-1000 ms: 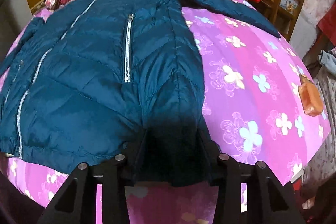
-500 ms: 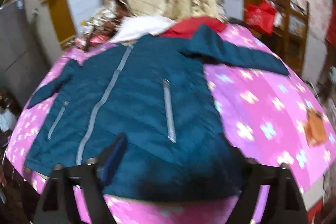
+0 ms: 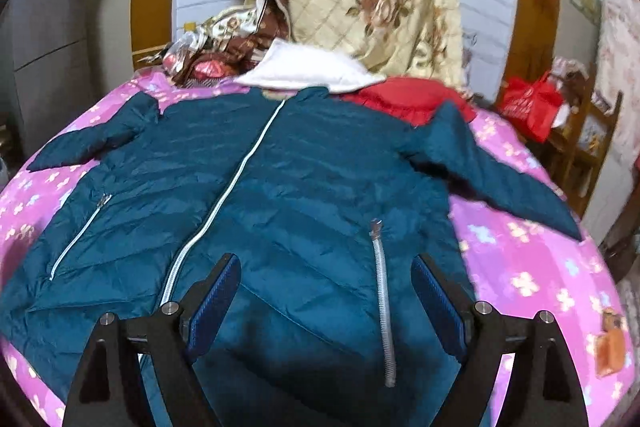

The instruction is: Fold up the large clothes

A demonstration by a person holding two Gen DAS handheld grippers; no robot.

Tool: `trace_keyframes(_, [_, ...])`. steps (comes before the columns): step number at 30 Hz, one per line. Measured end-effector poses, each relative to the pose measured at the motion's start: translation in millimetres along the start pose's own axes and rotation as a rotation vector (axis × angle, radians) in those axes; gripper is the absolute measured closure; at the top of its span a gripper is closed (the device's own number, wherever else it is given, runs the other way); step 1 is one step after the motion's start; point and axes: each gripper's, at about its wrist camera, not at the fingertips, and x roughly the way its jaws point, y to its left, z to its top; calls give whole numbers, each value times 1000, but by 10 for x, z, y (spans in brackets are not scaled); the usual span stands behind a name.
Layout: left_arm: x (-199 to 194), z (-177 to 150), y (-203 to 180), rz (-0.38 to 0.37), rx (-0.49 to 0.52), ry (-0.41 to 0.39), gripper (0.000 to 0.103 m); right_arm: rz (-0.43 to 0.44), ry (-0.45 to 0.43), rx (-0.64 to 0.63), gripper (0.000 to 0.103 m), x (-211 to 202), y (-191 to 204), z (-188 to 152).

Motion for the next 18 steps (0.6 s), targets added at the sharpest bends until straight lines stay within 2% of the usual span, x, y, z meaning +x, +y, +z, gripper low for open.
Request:
trace_keyframes(3, [191,75,-82,-5,-14,20,38,63,49,49,18,244,-97,-59])
trace_keyframes(10, [592,433,-173,13,-55,64,38,99,101,90,18,567,-153,-297])
trace_keyframes(12, [679,542,-167,41,-51,57,38,103,115,93,18,628,-136,-340])
trace_keyframes(15, [854,661,-76,81,-64,60,38,128,127,114,18,664,-172,-353])
trace_keyframes(18, [1096,713,101,82,-128,109,38,149,142,140,17,700,-206,-356])
